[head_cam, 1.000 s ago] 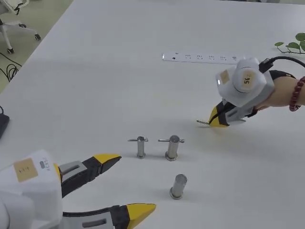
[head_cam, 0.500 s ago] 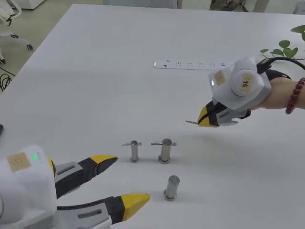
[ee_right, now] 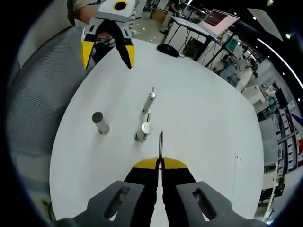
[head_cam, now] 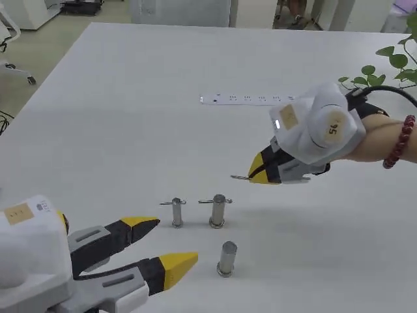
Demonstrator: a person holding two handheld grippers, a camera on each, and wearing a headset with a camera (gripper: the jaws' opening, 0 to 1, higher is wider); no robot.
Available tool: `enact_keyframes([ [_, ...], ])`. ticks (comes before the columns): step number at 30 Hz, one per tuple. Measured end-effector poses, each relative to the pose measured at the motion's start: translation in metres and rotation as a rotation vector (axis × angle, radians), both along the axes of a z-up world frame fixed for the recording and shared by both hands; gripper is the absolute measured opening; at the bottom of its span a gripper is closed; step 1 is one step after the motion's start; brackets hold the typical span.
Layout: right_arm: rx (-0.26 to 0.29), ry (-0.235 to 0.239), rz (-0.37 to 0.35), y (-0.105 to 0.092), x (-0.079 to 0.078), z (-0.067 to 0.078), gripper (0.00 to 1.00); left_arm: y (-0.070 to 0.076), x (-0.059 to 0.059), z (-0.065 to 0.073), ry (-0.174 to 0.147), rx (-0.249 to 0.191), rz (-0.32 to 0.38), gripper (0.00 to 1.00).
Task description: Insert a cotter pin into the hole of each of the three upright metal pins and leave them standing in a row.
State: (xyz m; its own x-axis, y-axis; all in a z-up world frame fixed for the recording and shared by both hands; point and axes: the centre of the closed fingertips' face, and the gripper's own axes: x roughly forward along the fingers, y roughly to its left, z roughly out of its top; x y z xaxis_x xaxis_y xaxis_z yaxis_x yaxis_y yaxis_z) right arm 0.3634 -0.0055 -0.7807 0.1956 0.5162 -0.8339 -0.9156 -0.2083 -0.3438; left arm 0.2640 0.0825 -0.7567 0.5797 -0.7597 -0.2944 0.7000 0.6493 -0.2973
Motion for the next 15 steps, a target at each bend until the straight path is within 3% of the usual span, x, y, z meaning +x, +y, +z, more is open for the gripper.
enact_keyframes([
  [4, 0.013, -0.004, 0.032, 0.009, -0.015, 0.004, 0.02, -0.002, 0.001, 0.003, 0.003, -0.022, 0.007, 0.42],
  [15, 0.067, 0.000, 0.103, 0.032, -0.050, 0.011, 0.02, -0.007, 0.010, 0.009, 0.055, -0.116, 0.052, 0.33],
])
